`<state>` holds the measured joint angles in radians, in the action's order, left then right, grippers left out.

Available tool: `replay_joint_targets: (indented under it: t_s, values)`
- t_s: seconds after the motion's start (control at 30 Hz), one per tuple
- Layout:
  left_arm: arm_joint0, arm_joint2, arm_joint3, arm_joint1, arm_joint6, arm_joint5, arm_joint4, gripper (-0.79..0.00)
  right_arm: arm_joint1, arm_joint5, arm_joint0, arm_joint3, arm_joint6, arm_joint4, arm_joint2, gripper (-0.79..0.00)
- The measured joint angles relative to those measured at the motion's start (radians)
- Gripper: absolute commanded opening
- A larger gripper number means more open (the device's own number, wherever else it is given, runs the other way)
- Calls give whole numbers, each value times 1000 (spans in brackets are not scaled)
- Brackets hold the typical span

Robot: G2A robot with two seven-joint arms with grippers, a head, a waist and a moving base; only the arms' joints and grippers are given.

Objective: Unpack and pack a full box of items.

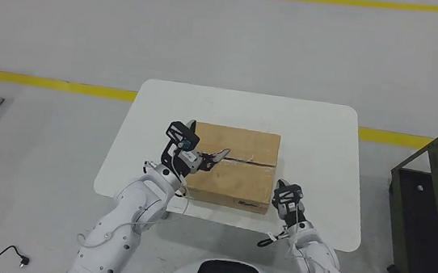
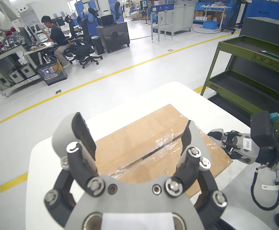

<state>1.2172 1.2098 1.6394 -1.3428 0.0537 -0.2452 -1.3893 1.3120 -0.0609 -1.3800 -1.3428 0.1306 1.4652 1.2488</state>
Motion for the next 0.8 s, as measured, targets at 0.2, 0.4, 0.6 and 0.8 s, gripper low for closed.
replay_joint_targets:
  t_s: [0.2, 0.4, 0.6, 0.8]
  values:
    - [0, 0, 0, 0, 0, 0, 0, 0, 10, -5, 37, 41, 3, 25, -54, -785]
    - [0, 0, 0, 0, 0, 0, 0, 0, 16, 14, 49, 57, 12, 29, -69, -785]
    - [-8, -21, 0, 1, 16, -11, -39, 0, 4, 65, -4, 20, 37, 11, 5, -785]
    - [-73, -129, -57, -1, 92, -10, -330, 0, -12, 96, -81, -49, 43, 2, 93, -785]
